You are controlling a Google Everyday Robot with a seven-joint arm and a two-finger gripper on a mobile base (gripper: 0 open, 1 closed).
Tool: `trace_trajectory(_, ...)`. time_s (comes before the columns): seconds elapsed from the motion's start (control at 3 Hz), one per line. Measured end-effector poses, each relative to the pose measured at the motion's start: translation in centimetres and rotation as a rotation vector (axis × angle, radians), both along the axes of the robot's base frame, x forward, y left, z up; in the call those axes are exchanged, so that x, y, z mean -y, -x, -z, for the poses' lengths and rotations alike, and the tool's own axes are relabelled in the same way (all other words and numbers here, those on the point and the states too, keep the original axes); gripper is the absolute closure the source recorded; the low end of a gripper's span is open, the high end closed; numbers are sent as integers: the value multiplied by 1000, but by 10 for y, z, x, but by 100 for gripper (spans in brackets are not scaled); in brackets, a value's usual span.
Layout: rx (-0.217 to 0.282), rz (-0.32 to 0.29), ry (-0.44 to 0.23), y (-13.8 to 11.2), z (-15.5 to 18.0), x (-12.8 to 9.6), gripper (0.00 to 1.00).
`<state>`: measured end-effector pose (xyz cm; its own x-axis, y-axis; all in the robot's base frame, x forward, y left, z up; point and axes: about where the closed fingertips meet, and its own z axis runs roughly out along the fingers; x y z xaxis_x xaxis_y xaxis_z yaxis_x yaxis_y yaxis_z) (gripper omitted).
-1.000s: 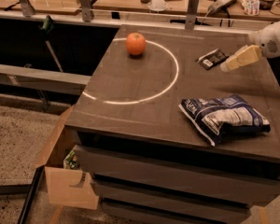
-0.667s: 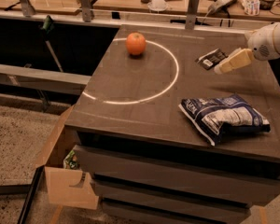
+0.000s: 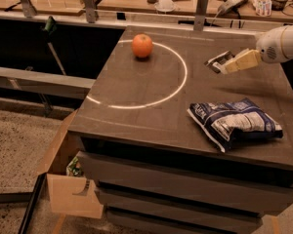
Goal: Move rxbar chocolate near orange
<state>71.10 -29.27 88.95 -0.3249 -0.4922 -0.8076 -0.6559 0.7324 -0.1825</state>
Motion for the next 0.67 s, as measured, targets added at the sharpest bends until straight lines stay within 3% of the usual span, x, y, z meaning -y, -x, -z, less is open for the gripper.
trace_trajectory(0.67, 6, 102, -106, -34, 24, -9, 0)
